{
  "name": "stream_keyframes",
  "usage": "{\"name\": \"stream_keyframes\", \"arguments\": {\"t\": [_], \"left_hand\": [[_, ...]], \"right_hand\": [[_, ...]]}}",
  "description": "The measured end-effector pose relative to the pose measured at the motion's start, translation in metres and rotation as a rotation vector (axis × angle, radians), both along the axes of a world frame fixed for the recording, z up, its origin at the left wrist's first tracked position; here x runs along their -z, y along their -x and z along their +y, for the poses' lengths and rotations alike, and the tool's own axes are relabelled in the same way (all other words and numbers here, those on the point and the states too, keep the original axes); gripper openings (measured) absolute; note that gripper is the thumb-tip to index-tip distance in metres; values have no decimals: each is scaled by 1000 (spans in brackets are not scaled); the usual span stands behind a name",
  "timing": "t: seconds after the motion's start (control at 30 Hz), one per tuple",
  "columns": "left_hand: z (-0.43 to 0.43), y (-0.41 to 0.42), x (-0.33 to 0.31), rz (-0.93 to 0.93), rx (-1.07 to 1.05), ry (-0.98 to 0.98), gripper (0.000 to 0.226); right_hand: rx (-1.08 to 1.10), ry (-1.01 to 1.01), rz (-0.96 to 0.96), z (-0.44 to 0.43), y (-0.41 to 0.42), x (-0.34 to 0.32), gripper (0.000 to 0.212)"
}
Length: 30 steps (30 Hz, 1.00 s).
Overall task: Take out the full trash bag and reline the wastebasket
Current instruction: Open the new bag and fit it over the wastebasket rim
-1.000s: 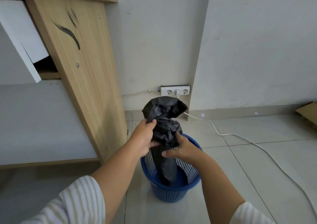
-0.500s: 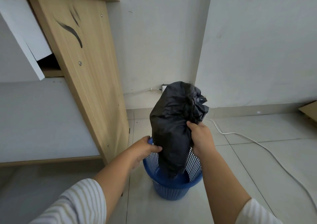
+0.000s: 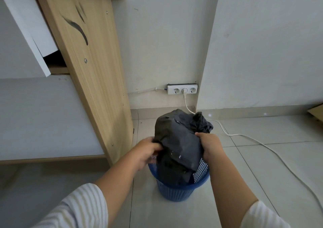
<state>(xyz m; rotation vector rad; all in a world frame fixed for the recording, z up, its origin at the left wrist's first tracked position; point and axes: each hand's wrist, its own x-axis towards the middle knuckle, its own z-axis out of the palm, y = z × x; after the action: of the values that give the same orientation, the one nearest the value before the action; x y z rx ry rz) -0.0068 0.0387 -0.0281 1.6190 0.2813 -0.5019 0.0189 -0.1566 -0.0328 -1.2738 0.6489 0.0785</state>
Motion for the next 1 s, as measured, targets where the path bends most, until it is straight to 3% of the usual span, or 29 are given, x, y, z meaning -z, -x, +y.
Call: {"name": "stream_keyframes", "arguments": {"t": [0.1, 0.2, 0.27, 0.33, 0.4, 0.47, 0.5, 0.57, 0.6, 0.7, 0.8, 0.9, 1.0], "left_hand": [[-1, -11, -9, -117, -193, -30, 24], [-1, -21, -22, -216, -272, -36, 8], [-2, -25, -27, -284, -287, -112, 8], [-4, -26, -33, -346, -281, -194, 15], [-9, -24, -38, -390, -261, -229, 19], [-14, -22, -42, -402, -196, -199, 20], [-16, -21, -42, -401, -141, -162, 25], [-16, -16, -41, -381, -15, -108, 42], [-15, -15, -39, -368, 38, -129, 49], [-6, -17, -29, -371, 82, -404, 51], [4, -24, -18, -410, 10, -579, 23], [9, -27, -14, -448, -130, -465, 1], [15, -32, -13, -463, -247, -433, 12]], "right_hand": [[-122, 210, 66, -1, 3, 6, 15], [-295, 679, 90, -6, 5, 6, 40], [-276, 926, -24, -6, 4, -2, 47], [-262, 822, -268, 0, 6, -19, 42], [-482, 651, -452, 12, 12, -40, 52], [-712, 714, -433, 22, 14, -43, 63], [-735, 825, -426, 26, 13, -37, 56], [-589, 892, -415, 29, 9, -27, 30], [-473, 790, -391, 28, 7, -22, 23], [-159, 222, -311, 22, 5, -20, 16], [11, -142, -265, 7, 6, -23, 11], [35, -147, -259, 0, 8, -18, 13], [24, -53, -252, -3, 15, -2, 18]]}}
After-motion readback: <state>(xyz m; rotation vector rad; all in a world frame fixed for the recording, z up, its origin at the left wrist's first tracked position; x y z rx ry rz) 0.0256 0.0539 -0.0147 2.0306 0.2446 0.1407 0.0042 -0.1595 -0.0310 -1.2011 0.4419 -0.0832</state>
